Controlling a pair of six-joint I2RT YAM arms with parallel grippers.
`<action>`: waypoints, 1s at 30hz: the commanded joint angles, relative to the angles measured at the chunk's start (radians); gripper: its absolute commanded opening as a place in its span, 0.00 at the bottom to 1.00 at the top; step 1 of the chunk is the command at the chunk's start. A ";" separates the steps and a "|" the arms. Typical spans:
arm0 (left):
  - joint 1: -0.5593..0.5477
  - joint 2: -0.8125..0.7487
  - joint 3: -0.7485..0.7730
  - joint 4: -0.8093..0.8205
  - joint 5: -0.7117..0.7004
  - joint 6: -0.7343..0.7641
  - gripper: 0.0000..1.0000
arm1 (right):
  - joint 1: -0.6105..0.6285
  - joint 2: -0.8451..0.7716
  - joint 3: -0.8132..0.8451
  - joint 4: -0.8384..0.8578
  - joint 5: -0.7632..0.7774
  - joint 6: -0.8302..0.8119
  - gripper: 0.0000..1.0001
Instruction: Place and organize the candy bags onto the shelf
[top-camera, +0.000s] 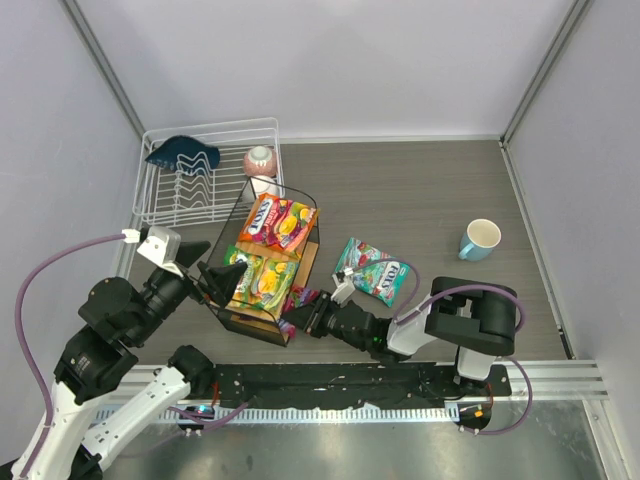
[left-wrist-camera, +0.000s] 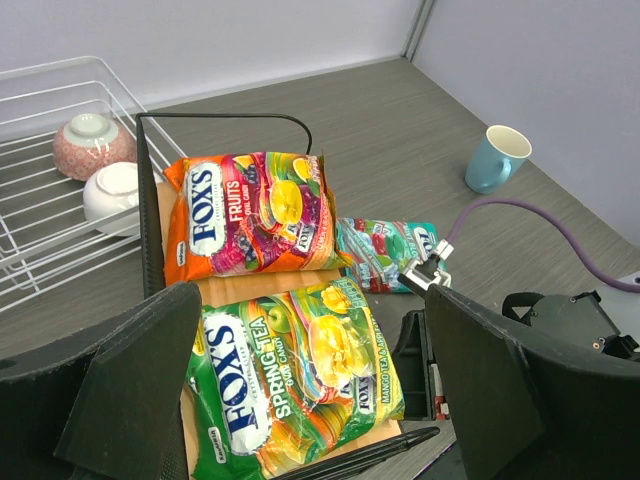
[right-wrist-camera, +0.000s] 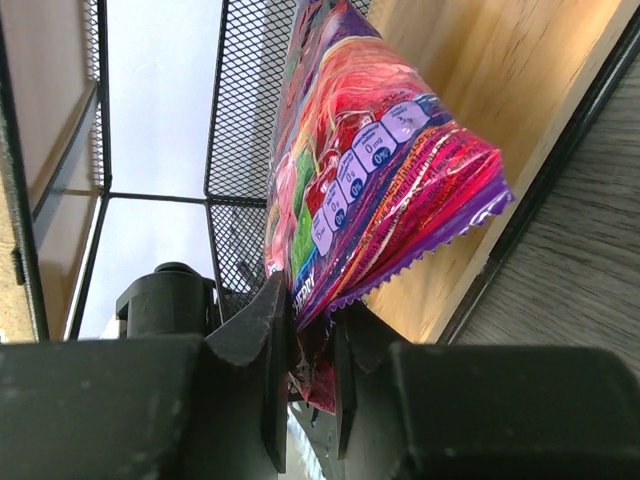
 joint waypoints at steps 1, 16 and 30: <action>-0.004 -0.004 0.001 0.026 -0.006 0.002 1.00 | 0.005 0.012 0.054 0.094 -0.012 0.004 0.01; -0.004 -0.011 -0.002 0.024 -0.013 -0.001 1.00 | -0.028 0.037 0.037 0.128 -0.057 0.008 0.01; -0.003 0.010 0.000 0.030 -0.017 0.000 1.00 | -0.217 0.040 0.049 0.123 -0.267 -0.038 0.01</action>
